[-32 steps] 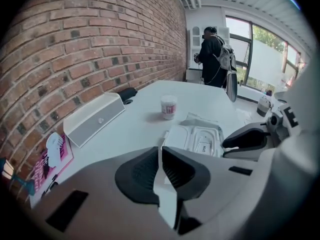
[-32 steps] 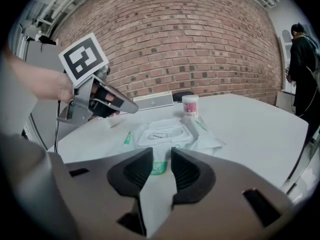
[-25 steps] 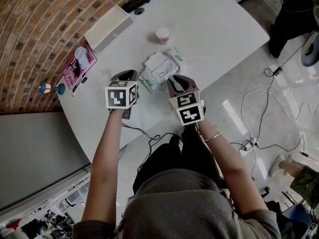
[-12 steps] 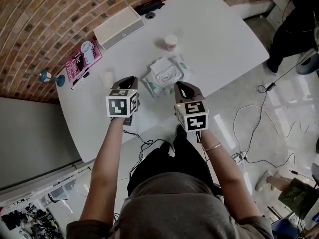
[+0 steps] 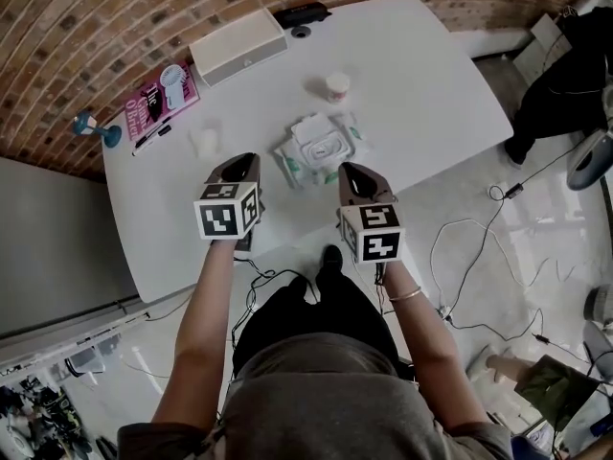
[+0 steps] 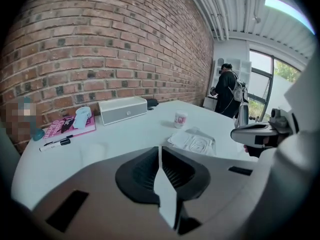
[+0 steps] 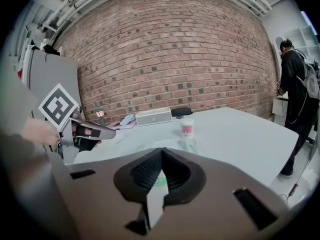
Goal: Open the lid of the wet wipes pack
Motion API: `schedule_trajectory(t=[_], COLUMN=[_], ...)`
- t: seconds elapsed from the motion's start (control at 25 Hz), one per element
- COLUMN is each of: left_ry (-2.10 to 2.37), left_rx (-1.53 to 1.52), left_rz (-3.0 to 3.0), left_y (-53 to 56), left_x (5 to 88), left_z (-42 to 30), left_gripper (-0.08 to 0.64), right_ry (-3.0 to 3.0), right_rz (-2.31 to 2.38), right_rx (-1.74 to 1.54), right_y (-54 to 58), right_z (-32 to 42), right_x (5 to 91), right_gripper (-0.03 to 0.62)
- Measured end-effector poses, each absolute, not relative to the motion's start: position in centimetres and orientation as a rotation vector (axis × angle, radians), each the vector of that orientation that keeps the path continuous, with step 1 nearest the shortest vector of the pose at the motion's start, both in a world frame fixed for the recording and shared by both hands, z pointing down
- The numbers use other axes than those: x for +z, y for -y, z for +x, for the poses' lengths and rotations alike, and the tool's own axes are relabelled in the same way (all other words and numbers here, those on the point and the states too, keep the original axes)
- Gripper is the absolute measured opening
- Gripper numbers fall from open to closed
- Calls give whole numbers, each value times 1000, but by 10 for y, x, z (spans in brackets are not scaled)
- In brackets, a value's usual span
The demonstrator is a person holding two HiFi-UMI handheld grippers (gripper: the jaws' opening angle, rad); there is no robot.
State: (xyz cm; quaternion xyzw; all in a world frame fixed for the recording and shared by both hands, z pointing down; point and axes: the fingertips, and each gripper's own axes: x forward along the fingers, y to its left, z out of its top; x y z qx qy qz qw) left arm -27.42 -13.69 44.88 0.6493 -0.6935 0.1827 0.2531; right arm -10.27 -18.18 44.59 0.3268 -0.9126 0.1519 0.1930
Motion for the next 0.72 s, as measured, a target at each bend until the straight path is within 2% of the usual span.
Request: schedule_trajectory(t=[0.72], left_ry=[1939], left_rx=[333], left_rz=[1750], left_y=[120], left_x=[440], left_z=[-265], left_gripper=[35], right_ry=[2579], right_rz=[900], right_rx=[438], right_y=[187], right_z=[-96], right_x=[437], right_gripper=[3])
